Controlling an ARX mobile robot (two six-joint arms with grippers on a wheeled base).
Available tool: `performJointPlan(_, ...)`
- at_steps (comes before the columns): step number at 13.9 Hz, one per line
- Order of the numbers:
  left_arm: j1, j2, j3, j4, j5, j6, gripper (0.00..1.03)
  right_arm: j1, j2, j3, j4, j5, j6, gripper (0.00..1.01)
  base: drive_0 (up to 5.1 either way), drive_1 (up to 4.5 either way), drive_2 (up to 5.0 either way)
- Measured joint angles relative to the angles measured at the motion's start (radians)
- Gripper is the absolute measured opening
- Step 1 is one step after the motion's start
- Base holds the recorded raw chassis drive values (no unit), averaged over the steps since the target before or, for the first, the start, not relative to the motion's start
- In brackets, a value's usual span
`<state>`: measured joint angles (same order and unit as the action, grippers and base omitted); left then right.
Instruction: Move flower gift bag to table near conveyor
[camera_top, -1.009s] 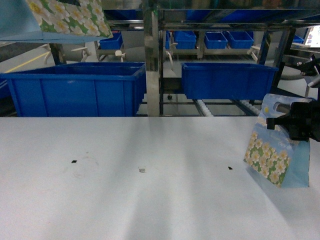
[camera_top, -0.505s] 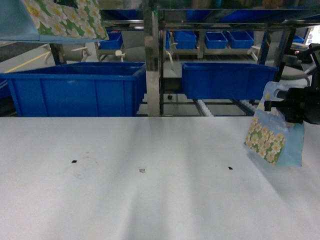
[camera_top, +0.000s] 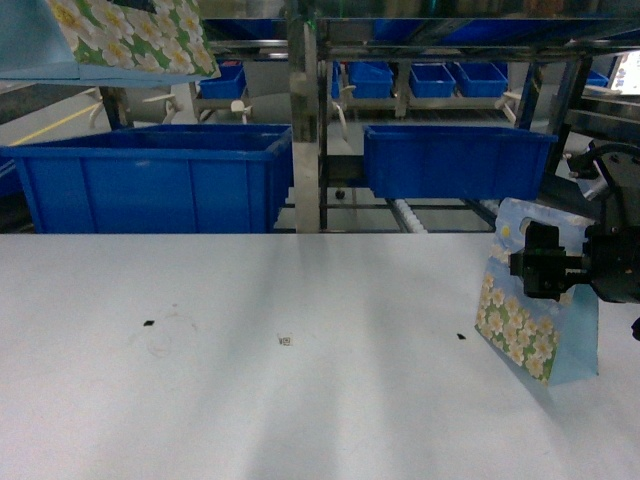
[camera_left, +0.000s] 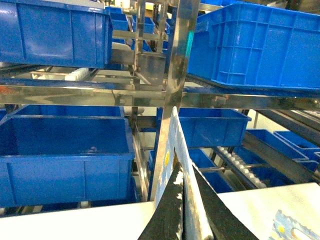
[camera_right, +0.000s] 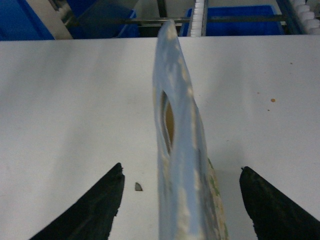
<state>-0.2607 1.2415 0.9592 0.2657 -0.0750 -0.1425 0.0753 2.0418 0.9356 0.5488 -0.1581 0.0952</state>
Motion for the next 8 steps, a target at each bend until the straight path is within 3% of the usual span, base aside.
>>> performJointPlan(7, 0.0, 0.0, 0.0, 0.0, 0.0, 0.0, 0.02, 0.031, -0.096, 0.026, -0.071, -0.019, 0.042, 0.9, 0.0, 0.0, 0.0)
performJointPlan(8, 0.0, 0.0, 0.0, 0.0, 0.0, 0.0, 0.02, 0.044, -0.133, 0.049, -0.093, -0.023, 0.053, 0.97, 0.0, 0.0, 0.0)
